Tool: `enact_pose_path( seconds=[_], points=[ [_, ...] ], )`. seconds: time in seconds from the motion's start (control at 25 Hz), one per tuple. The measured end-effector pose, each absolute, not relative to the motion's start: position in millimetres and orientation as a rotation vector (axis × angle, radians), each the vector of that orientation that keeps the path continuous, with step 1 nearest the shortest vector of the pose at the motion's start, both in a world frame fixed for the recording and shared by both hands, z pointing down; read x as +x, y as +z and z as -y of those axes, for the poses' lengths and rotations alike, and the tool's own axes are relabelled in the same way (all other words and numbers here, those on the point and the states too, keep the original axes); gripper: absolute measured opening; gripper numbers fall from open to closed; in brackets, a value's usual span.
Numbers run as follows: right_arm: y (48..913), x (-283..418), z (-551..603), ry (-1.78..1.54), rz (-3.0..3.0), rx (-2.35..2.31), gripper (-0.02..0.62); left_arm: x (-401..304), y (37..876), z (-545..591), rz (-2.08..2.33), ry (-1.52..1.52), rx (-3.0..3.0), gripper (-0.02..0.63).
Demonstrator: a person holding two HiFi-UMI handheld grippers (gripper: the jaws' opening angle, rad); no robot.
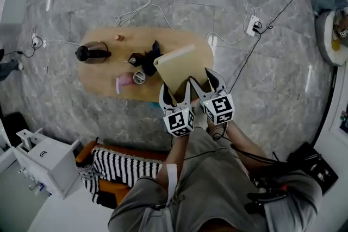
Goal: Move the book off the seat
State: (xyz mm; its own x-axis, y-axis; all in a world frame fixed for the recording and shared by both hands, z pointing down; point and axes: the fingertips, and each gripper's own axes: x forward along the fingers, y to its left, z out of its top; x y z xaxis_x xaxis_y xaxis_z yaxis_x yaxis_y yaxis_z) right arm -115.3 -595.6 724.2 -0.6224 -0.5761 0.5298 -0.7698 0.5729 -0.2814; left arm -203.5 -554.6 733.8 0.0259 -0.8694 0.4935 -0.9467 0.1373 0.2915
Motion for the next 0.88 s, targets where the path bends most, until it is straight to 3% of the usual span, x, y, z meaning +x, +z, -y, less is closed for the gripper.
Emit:
enact_pose_path(
  seconds=[0.52, 0.88],
  points=[
    [946, -103, 503, 0.819, 2.114, 0.900, 0.219, -186, 956, 458, 1.622, 0.339, 1.435, 0.382],
    [1013, -101, 485, 0.900, 2.018, 0.892, 0.219, -187, 1018, 442, 1.545, 0.460, 1.356, 0.379]
  ],
)
